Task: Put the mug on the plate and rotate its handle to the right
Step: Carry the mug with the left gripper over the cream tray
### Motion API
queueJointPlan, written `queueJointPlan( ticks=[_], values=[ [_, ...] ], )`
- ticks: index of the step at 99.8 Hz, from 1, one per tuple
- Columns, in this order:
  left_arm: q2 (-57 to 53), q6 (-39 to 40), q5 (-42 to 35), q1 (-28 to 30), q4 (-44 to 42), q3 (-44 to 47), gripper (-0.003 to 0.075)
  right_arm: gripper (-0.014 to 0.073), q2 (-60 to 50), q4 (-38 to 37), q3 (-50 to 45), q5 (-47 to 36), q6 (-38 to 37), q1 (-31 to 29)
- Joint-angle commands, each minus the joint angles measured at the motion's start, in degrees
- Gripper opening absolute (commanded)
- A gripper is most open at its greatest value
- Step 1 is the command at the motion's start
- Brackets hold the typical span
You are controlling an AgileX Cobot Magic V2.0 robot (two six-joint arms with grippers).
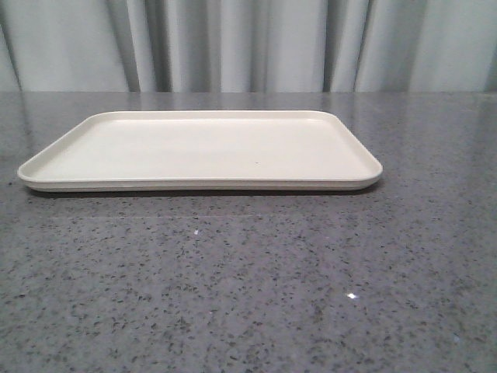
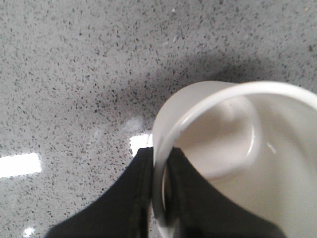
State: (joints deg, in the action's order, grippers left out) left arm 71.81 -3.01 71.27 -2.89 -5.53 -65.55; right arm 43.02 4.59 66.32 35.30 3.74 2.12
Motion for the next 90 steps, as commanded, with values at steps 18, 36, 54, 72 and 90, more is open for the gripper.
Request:
queueJointPlan(
  ticks=[18,36,54,72,90],
  values=[
    [-1.0,-0.2,-0.2,0.1,0.7,-4.0,-0.002,0.0497,0.3,-0.4,1.7,-4.4,0.5,0.1],
    [-1.0,-1.0,-1.0,0.1,4.2,-4.7,-0.002,0.0497,0.3,-0.4,1.7,-4.4,0.5,0.1],
    [-0.7,-2.3,-3.4,0.1,10.8,-8.1,-0.002,0.0497,0.3,-0.4,1.7,-4.4,0.5,0.1],
    [2.1,-4.9,-3.5,-2.7,17.9,-14.4,-0.002,0.0497,0.3,-0.4,1.7,-4.4,0.5,0.1],
    [6.7,-4.2,-3.8,-9.8,18.5,-20.1,-0.002,0.0497,0.3,-0.4,1.7,-4.3,0.5,0.1]
  ],
)
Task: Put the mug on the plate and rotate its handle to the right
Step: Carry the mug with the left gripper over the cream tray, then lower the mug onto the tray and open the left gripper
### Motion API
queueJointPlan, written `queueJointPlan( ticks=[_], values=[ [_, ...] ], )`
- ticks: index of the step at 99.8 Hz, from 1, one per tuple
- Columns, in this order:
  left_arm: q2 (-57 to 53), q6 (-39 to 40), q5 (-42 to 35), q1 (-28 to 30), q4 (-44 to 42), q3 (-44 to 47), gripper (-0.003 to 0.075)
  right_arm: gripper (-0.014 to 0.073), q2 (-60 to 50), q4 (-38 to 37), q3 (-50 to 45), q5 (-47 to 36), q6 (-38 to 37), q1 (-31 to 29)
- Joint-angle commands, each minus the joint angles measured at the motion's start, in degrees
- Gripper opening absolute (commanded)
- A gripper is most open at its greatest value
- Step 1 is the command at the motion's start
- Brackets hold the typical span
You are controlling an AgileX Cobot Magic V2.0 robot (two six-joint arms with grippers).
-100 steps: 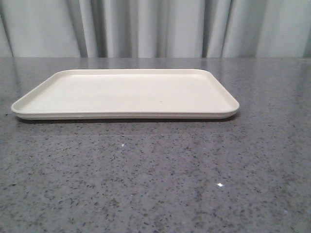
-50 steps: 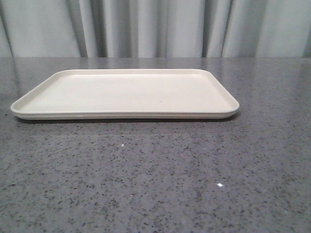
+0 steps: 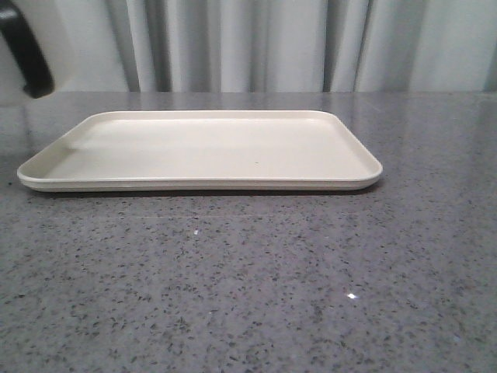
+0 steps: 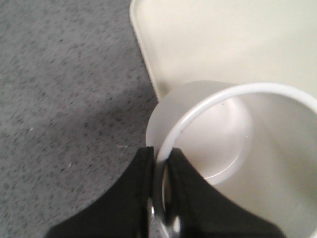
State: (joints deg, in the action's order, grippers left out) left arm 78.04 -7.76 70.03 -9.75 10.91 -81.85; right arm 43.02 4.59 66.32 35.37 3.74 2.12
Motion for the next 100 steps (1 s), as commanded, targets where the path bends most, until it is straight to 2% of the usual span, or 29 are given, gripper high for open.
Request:
queueJointPlan(
  ticks=[1,23,41,66,100],
  values=[
    [0.7,0.5,-2.7,-3.2,2.1,-3.9,-0.002,0.0497,0.3,-0.4,1.7,-4.4,0.5,0.1],
    [7.1,4.3,-4.7,-10.8,2.2,-7.2,-0.002,0.0497,0.3,-0.4,1.7,-4.0,0.5,0.1],
    [10.7,5.6,-9.0,-14.8,2.7,-7.3,-0.002,0.0497,0.3,-0.4,1.7,-3.0,0.5,0.1],
    [13.0,6.4,-14.2,-16.1,5.1,-7.4,-0.002,0.0497,0.3,-0.4,1.7,-2.5,0.5,0.1],
    [15.3,6.4,-13.7,-16.1,5.5,-8.2,-0.002,0.0497,0.3,-0.4,1.7,-2.0,0.5,0.1]
  ],
)
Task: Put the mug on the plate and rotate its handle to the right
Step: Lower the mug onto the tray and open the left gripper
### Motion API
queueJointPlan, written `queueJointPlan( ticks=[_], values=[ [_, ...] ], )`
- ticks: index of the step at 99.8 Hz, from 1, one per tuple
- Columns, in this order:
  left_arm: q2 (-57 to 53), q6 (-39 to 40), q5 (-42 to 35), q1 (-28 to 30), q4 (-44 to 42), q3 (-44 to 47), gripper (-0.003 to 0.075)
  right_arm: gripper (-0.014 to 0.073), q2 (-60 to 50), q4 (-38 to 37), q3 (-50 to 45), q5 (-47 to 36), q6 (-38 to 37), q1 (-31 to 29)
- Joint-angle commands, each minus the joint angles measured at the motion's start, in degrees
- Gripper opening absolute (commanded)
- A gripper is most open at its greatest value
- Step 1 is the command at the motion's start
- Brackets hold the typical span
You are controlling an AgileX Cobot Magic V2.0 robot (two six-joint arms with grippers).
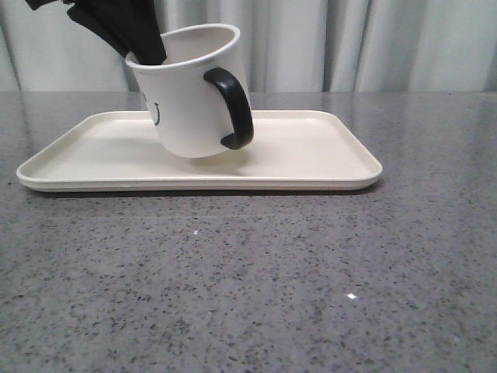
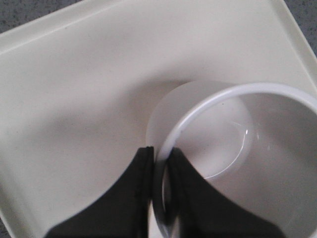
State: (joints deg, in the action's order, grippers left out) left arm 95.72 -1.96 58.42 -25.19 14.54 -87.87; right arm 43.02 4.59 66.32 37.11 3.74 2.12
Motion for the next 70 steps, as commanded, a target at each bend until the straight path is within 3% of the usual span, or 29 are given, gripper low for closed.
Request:
queueJointPlan(
  ticks=[1,70],
  values=[
    [-2.3,0.6,-2.1,-0.7,1.9,-2.1,-0.002,0.0497,0.3,-0.4,1.7,-3.8,0.5,0.1],
    [0.2,0.6,1.2,-0.7,1.4,-2.1,-0.002,0.0497,0.3,-0.4,1.7,-3.3,0.5,0.1]
  ],
)
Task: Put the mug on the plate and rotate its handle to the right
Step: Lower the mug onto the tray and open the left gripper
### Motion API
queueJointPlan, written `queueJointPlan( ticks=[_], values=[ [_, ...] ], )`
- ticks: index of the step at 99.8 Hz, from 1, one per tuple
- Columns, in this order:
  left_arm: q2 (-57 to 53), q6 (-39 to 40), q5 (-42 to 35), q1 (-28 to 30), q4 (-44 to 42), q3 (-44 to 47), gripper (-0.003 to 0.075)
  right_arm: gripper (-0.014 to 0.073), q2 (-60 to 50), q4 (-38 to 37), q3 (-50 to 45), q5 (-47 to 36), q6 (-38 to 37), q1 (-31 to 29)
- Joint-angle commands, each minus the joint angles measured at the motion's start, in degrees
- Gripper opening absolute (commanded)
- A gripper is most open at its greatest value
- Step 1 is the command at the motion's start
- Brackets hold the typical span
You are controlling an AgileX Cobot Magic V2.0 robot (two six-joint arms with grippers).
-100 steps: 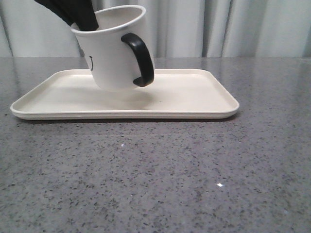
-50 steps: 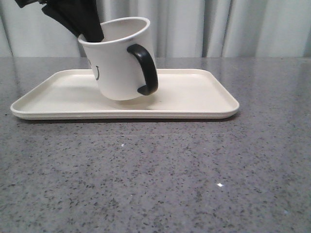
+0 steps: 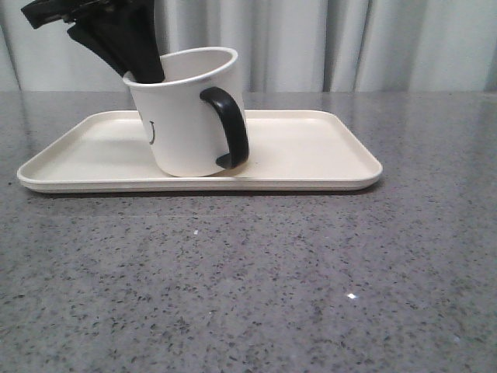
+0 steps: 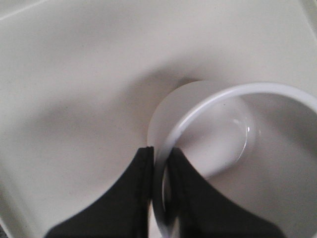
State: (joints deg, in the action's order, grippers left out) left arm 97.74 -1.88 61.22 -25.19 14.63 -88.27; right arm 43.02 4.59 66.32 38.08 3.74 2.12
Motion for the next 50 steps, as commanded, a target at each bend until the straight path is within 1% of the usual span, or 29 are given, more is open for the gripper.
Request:
queueJointPlan(
  ticks=[1,50],
  values=[
    [-1.7,0.5,-1.6,-0.7,1.3,-1.7,-0.002,0.0497,0.3,-0.4,1.7,-4.3,0.5,0.1],
    [-1.5,0.2,-0.9,-0.7,1.5,-1.8,-0.0017,0.0497,0.3,-0.4,1.7,-4.3,0.5,0.1]
  ],
)
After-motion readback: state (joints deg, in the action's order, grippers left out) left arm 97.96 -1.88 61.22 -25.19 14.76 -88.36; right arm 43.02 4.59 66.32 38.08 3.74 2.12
